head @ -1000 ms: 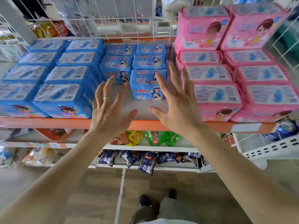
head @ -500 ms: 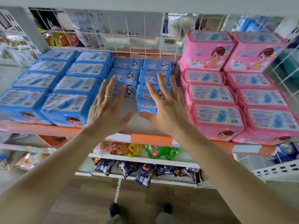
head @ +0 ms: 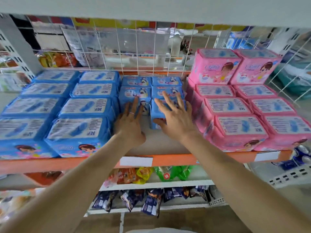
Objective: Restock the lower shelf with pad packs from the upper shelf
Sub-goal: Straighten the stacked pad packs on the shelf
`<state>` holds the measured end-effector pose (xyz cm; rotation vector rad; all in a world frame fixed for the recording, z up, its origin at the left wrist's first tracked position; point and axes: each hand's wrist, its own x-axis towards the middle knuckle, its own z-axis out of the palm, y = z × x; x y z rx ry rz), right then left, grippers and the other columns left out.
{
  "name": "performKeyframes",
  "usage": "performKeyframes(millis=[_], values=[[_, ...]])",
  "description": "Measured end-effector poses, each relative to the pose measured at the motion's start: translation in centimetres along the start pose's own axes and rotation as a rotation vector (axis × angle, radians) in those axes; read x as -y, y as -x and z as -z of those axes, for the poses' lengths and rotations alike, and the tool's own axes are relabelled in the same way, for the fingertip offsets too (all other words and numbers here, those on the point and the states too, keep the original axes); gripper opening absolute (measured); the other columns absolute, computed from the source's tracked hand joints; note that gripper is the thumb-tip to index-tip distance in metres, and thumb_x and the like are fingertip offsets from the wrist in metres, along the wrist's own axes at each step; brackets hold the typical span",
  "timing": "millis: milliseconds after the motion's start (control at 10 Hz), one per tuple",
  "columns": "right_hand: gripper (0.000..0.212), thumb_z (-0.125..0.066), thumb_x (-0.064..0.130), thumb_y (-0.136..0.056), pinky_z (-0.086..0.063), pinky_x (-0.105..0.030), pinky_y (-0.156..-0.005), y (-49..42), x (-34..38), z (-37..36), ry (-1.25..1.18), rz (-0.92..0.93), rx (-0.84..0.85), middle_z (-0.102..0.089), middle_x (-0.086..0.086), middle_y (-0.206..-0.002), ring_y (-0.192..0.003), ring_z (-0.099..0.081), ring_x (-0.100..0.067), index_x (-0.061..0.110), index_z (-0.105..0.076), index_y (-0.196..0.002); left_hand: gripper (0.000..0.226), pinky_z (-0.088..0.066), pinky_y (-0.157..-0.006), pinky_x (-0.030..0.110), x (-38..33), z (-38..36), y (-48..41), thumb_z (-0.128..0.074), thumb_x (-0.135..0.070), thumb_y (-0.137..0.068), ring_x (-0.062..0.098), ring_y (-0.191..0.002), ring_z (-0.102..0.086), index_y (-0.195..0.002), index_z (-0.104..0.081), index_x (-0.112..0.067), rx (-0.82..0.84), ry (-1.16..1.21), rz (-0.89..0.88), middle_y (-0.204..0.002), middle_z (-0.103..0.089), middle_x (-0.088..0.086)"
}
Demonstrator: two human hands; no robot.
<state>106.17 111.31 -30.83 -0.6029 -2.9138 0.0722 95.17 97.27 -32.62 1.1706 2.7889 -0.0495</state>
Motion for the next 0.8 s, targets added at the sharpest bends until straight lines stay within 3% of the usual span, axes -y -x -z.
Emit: performKeyframes(millis=[200,400,500,600,700,800], values=[[0.082,-0.055,0.058,-0.093,-0.010,-0.066,-0.116,0.3,-0.3,-0.2,0.011,0.028,0.013,0.009,0.010,-0.167,-0.153,0.011,-0.034,0.038,-0.008,-0.158,0.096,-0.021,-0.121,0.045,-0.4,0.0,0.6,-0.051,-0.033,-0.092,0.023,-0.153,0.019,-0.157,0.019,-0.025,-0.022,-0.030,0.007,-0.157,0.041,-0.005],[0.091,-0.066,0.040,-0.090,-0.005,-0.070,-0.114,-0.4,-0.7,-0.7,0.029,0.019,0.023,0.010,0.010,-0.167,-0.153,0.011,-0.035,0.039,-0.004,-0.157,0.099,-0.018,-0.122,0.046,-0.5,0.2,-0.1,-0.052,-0.031,-0.092,0.024,-0.151,0.024,-0.155,0.023,-0.027,0.014,-0.036,0.009,-0.153,0.047,-0.006],[0.092,-0.067,0.040,-0.090,-0.003,-0.071,-0.113,-0.6,-0.7,-0.6,0.011,0.010,0.049,0.011,0.012,-0.166,-0.153,0.012,-0.033,0.041,-0.004,-0.157,0.102,-0.012,-0.123,0.047,-0.3,0.4,-0.5,-0.057,-0.031,-0.089,0.024,-0.151,0.025,-0.156,0.021,-0.026,0.037,-0.023,0.008,-0.152,0.049,-0.006],[0.091,-0.065,0.044,-0.091,-0.001,-0.071,-0.114,-0.3,-0.6,-0.5,-0.008,0.009,0.071,0.011,0.012,-0.166,-0.152,0.015,-0.032,0.040,-0.002,-0.157,0.099,-0.016,-0.123,0.050,-0.6,0.7,0.2,-0.057,-0.028,-0.087,0.029,-0.152,0.019,-0.159,0.012,-0.023,0.013,-0.004,0.003,-0.155,0.043,-0.004],[0.095,-0.058,0.061,-0.089,0.003,-0.069,-0.115,0.3,-0.2,0.0,0.016,-0.001,0.056,0.008,0.011,-0.167,-0.152,0.013,-0.035,0.037,0.003,-0.157,0.084,-0.027,-0.117,0.047,-1.2,2.0,1.6,-0.058,-0.024,-0.088,0.031,-0.153,-0.005,-0.159,-0.013,-0.020,-0.047,0.044,-0.003,-0.165,0.024,-0.002],[0.091,-0.046,0.075,-0.086,0.000,-0.064,-0.115,1.5,-0.2,0.8,0.067,0.016,-0.070,-0.005,0.010,-0.167,-0.153,-0.001,-0.036,0.036,-0.003,-0.158,0.063,-0.031,-0.113,0.044,-1.0,4.2,3.3,-0.057,-0.029,-0.089,0.026,-0.146,-0.028,-0.149,-0.040,-0.019,-0.179,0.039,-0.029,-0.167,-0.011,0.001]])
